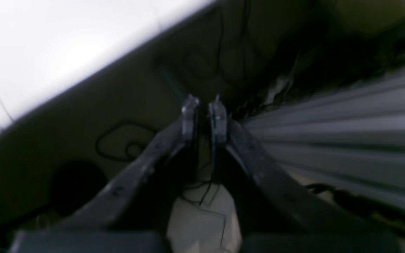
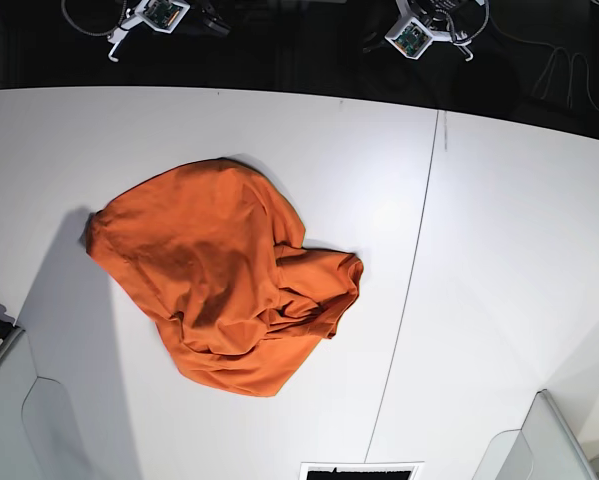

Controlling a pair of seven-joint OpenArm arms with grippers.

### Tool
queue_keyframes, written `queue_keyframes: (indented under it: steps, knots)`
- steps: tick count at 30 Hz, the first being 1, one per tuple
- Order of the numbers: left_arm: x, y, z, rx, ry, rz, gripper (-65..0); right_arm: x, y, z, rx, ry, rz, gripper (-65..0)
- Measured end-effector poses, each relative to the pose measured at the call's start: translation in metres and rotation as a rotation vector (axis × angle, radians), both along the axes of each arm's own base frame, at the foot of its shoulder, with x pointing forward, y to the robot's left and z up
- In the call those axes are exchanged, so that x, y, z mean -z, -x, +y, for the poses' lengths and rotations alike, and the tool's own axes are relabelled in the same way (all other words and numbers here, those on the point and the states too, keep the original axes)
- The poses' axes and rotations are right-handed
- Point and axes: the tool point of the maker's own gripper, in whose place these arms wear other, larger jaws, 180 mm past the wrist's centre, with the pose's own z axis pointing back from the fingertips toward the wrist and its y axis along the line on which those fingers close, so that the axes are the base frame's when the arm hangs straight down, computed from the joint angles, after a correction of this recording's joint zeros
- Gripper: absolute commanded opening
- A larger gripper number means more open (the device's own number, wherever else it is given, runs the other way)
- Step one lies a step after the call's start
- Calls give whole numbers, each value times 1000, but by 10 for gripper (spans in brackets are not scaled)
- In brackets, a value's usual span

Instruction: Layout the t-shirt on the table in an organized manner, then fold the t-shirt properly

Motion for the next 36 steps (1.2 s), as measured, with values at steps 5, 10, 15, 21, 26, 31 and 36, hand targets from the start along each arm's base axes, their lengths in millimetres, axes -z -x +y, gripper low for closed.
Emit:
queue_keyframes:
  steps: [5,10,15,21,26,31,36]
  knots:
    - [-12,-13,13,-62,27,-36,-555,-15,-51,-21,122,6,-76,-650]
    - [-14,-15,19,-68,22,-49,-360,-24,-101,-49,258,52,-151,-650]
    - [-20,-29,23,-31,10,-105,-317,-24,-141,-66,341,68,-219,-650]
    - [-39,-80,34,25,-45,-258,-317,-7,-189,-81,468,49,-237,-650]
    - [-59,-136,60,-75,-109,-391,-317,-12,-223,-86,586,2,-241,-568]
    - [-66,-182,68,-133,-28,-431,-317,-26,-245,-134,861,4,-263,-366]
    - [-55,-235,67,-159,27,-425,-317,-37,-246,-180,1062,-16,-291,-354]
